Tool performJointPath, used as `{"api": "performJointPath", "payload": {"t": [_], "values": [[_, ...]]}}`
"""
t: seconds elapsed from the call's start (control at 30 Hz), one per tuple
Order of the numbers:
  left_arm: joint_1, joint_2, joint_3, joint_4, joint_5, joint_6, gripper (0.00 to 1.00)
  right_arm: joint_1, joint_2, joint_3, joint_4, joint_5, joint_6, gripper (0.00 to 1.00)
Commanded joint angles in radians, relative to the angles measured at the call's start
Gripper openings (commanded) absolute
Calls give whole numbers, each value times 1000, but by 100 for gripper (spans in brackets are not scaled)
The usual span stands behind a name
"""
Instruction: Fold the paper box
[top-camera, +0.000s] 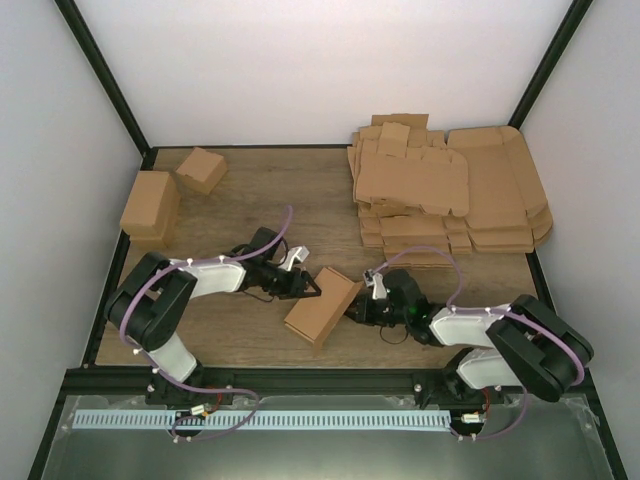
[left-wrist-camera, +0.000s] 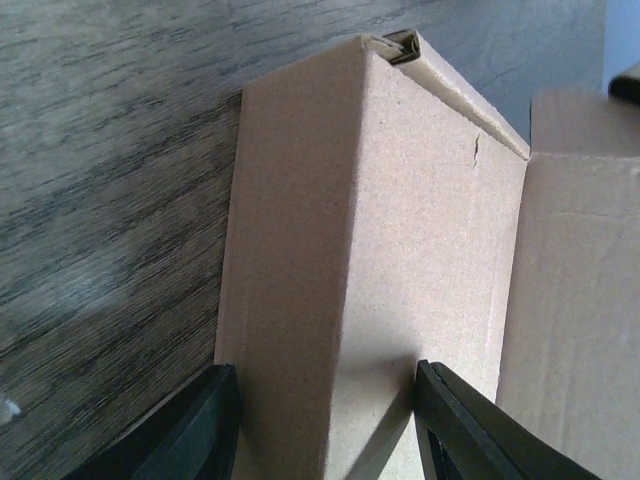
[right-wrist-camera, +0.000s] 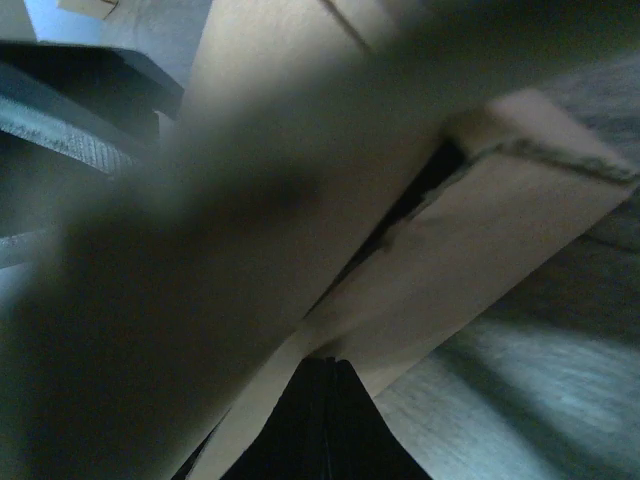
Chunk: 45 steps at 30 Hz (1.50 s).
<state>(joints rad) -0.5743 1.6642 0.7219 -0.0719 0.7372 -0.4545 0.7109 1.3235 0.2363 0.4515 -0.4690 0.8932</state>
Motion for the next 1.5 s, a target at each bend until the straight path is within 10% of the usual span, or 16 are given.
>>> {"api": "performJointPath", "payload": {"t": [0.0,0.53,1.17,1.47], "values": [[-41,16,-4,38,-71,-44,50,80,-57,2,32,-41,43,1],[-25,-169,-4,-99,-197,-6,84,170,-119,-84,62,3,110,1],[39,-331,-222,-30,-230,-100,96,170,167,170,146,101,-13,1],[44,-459,-236,-45,-472,-188,100,54,296,344,45,102,-129,1]]}}
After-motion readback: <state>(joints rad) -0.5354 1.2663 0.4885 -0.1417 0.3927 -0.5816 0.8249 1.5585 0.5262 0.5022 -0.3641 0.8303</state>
